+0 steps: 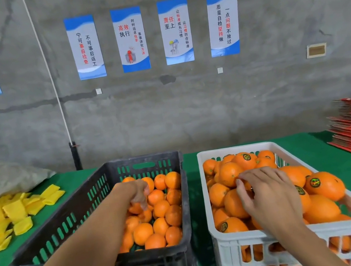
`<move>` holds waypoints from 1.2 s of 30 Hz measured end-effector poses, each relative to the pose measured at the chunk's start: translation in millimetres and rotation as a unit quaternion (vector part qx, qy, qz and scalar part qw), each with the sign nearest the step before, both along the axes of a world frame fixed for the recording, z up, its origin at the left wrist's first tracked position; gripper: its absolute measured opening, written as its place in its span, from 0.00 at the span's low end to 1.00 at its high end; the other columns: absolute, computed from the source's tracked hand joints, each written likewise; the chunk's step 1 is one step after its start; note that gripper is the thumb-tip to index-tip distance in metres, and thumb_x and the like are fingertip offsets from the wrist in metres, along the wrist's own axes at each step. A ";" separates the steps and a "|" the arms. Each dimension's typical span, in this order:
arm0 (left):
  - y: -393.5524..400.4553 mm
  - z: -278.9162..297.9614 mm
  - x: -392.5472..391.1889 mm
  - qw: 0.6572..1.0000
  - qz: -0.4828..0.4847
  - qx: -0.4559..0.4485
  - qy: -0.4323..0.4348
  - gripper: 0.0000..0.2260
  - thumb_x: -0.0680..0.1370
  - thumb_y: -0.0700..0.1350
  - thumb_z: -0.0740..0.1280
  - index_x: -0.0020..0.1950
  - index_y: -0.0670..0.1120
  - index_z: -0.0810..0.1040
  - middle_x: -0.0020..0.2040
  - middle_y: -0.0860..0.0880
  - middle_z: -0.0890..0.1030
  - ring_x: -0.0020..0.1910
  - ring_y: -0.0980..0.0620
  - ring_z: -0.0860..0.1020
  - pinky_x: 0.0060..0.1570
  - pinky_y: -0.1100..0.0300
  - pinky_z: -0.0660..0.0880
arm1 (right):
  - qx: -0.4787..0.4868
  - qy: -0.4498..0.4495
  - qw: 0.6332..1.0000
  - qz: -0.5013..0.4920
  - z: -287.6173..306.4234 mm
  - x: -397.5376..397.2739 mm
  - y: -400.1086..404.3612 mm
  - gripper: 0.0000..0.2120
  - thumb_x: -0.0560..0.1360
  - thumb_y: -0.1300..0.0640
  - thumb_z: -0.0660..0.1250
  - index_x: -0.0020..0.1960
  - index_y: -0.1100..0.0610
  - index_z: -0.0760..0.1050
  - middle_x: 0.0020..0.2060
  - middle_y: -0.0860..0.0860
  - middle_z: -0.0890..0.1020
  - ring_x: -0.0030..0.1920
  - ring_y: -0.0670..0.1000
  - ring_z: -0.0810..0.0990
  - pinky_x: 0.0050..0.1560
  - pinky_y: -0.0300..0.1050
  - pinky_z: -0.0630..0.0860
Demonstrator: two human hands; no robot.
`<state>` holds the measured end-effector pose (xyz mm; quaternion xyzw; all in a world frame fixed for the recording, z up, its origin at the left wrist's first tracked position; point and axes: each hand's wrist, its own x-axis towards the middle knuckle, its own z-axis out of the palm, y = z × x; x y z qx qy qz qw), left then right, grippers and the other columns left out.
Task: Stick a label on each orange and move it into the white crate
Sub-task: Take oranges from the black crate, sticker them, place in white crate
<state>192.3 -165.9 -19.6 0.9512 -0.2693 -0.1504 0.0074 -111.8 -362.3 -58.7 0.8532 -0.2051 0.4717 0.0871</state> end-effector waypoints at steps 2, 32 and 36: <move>9.9 24.6 -16.6 0.995 -0.044 -0.071 -0.046 0.29 0.75 0.43 0.79 0.71 0.49 0.69 0.71 0.44 0.66 0.57 0.36 0.82 0.49 0.46 0.83 | 0.002 -0.005 1.000 0.006 0.8 -1.0 2.0 0.16 0.80 0.47 0.61 0.52 0.53 0.86 0.49 0.48 0.87 0.52 0.51 0.81 0.58 0.50 0.73; 97.0 -244.3 -302.2 0.828 -0.011 -0.550 0.105 0.30 0.69 0.63 0.78 0.68 0.65 0.71 0.63 0.63 0.77 0.60 0.60 0.80 0.56 0.61 0.82 | 0.412 0.191 0.836 0.310 -190.8 -95.3 132.8 0.15 0.86 0.51 0.58 0.70 0.47 0.76 0.56 0.42 0.82 0.55 0.38 0.78 0.59 0.43 0.77; 100.8 -248.3 -305.1 0.767 0.071 -0.618 0.158 0.28 0.70 0.62 0.76 0.68 0.64 0.72 0.55 0.62 0.80 0.51 0.53 0.84 0.49 0.57 0.83 | 0.304 0.316 0.836 0.329 -201.4 -95.0 128.9 0.18 0.81 0.45 0.62 0.69 0.45 0.77 0.65 0.36 0.78 0.64 0.37 0.71 0.67 0.43 0.69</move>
